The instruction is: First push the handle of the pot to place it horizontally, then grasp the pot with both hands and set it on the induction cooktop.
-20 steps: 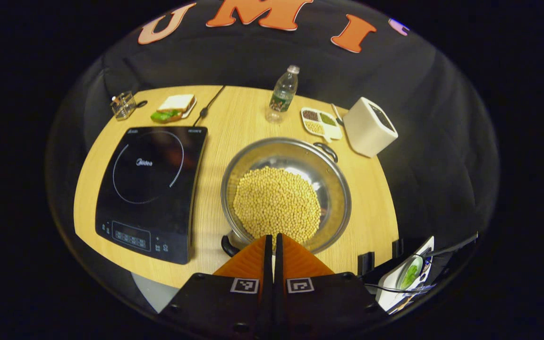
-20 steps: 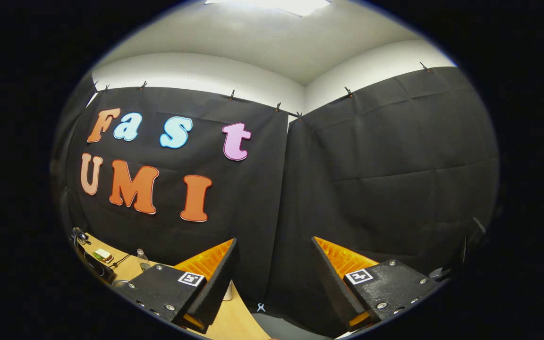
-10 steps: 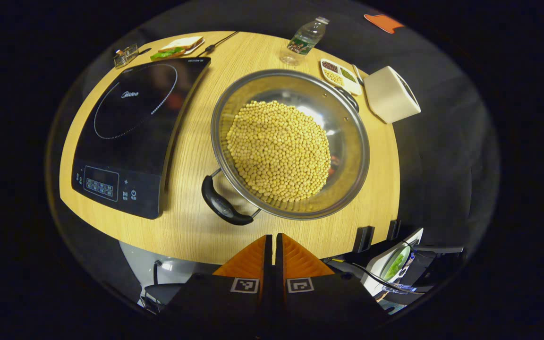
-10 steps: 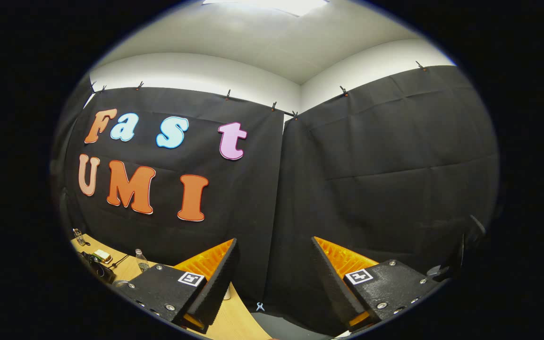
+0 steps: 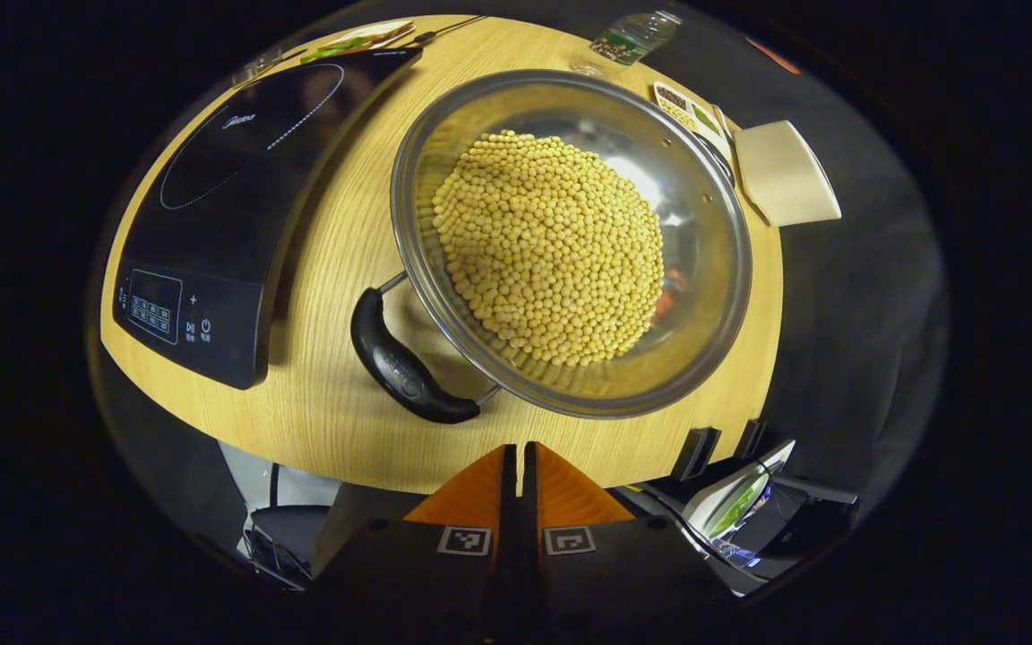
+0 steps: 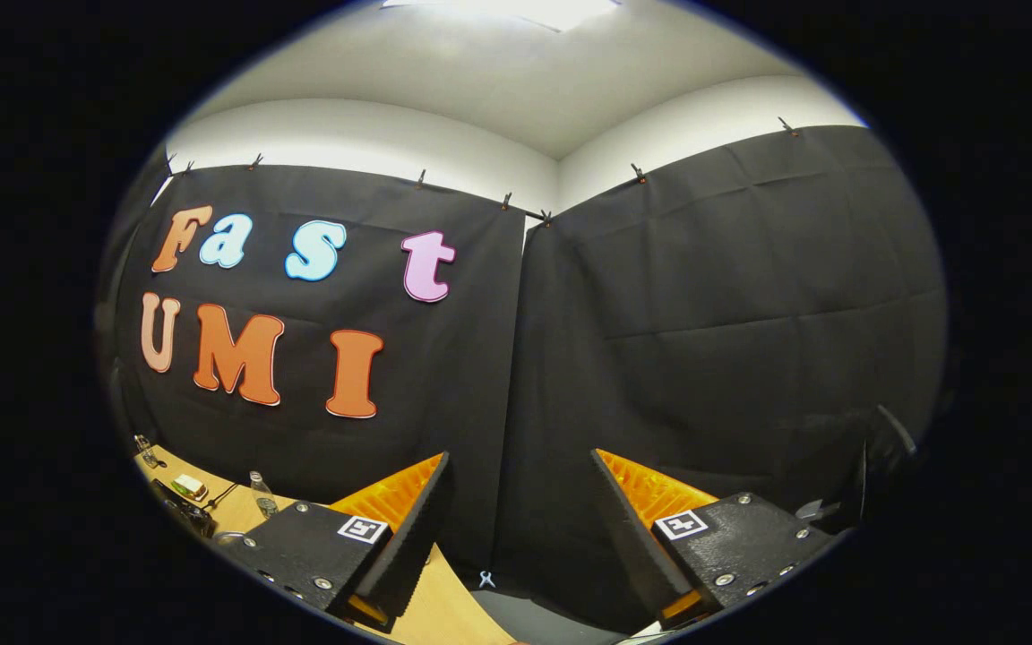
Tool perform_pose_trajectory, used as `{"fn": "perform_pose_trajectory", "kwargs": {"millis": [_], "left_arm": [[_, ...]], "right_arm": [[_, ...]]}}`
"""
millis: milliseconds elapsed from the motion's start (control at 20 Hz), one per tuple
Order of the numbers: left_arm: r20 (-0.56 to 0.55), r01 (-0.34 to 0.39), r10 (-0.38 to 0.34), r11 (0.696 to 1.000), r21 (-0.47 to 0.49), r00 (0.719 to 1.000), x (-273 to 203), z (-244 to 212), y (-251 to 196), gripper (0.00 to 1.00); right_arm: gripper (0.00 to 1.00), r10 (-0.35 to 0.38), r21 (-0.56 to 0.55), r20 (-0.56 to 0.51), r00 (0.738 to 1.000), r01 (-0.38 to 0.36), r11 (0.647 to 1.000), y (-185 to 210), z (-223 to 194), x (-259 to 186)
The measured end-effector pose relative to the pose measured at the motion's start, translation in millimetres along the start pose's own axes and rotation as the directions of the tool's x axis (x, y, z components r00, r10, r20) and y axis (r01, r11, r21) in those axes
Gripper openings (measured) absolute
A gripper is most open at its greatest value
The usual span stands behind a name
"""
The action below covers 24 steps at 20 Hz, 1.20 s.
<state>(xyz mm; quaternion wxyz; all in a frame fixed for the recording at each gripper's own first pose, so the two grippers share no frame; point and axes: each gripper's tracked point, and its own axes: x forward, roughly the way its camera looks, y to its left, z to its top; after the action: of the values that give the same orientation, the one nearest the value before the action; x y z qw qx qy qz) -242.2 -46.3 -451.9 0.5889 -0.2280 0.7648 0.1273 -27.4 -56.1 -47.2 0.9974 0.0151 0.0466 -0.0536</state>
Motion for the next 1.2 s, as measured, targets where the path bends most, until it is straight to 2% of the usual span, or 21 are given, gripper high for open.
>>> {"fn": "perform_pose_trajectory", "kwargs": {"millis": [100, 250, 350, 450, 500, 550, 600, 650, 700, 750, 850, 900, 950, 1200], "left_arm": [[0.001, -0.012, 0.012, 1.000, -0.013, 1.000, 4, 6, 3, 0.08], [-0.004, -0.009, 0.009, 0.999, -0.036, 1.000, 11, 12, 7, 0.08], [-0.016, -0.005, 0.004, 0.999, -0.053, 1.000, 17, 12, 7, 0.08], [-0.005, -0.033, 0.033, 0.998, -0.051, 0.999, 26, 14, 16, 0.08], [-0.005, -0.037, 0.037, 0.998, -0.058, 0.999, 26, 13, 18, 0.08], [-0.001, -0.035, 0.035, 0.997, -0.068, 0.999, 26, 17, 20, 0.08], [0.002, -0.036, 0.036, 0.996, -0.076, 0.999, 27, 19, 21, 0.08], [0.013, -0.037, 0.039, 0.996, -0.081, 0.999, 26, 23, 25, 0.08], [0.025, -0.049, 0.051, 0.996, -0.079, 0.998, 23, 27, 29, 0.08], [0.043, -0.065, 0.068, 0.995, -0.077, 0.997, 20, 33, 34, 0.09], [0.063, -0.090, 0.095, 0.993, -0.076, 0.993, 19, 45, 38, 0.08], [0.072, -0.100, 0.105, 0.992, -0.079, 0.992, 18, 48, 39, 0.08], [0.082, -0.108, 0.115, 0.991, -0.079, 0.990, 16, 51, 43, 0.08], [0.121, -0.162, 0.165, 0.986, -0.038, 0.979, 16, 66, 52, 0.08]], "right_arm": [[0.97, -0.003, -0.002, -0.001, 1.000, 0.003, 1.000, 1, 0, -2], [0.89, -0.006, -0.009, -0.008, 1.000, 0.006, 1.000, 5, -2, -3], [0.89, -0.006, -0.014, -0.013, 1.000, 0.005, 1.000, 7, -3, -5], [0.89, -0.004, -0.016, -0.019, 1.000, 0.004, 1.000, 8, -4, -5], [0.93, -0.004, -0.017, -0.021, 1.000, 0.003, 1.000, 8, -5, -5], [0.89, -0.002, -0.018, -0.025, 1.000, 0.001, 1.000, 10, -5, -6], [0.93, -0.002, -0.019, -0.029, 1.000, 0.001, 1.000, 11, -6, -5], [0.93, 0.000, -0.020, -0.032, 0.999, 0.000, 1.000, 12, -7, -5], [0.89, 0.001, -0.019, -0.034, 0.999, -0.002, 1.000, 12, -8, -4], [0.93, 0.004, -0.018, -0.036, 0.999, -0.004, 1.000, 14, -9, -5], [0.93, 0.009, -0.017, -0.044, 0.999, -0.010, 1.000, 16, -12, -5], [0.89, 0.011, -0.018, -0.046, 0.999, -0.012, 1.000, 18, -12, -3], [0.93, 0.011, -0.018, -0.049, 0.999, -0.012, 1.000, 19, -12, -3], [0.93, 0.011, -0.021, -0.052, 0.999, -0.012, 1.000, 23, -13, -3]]}}
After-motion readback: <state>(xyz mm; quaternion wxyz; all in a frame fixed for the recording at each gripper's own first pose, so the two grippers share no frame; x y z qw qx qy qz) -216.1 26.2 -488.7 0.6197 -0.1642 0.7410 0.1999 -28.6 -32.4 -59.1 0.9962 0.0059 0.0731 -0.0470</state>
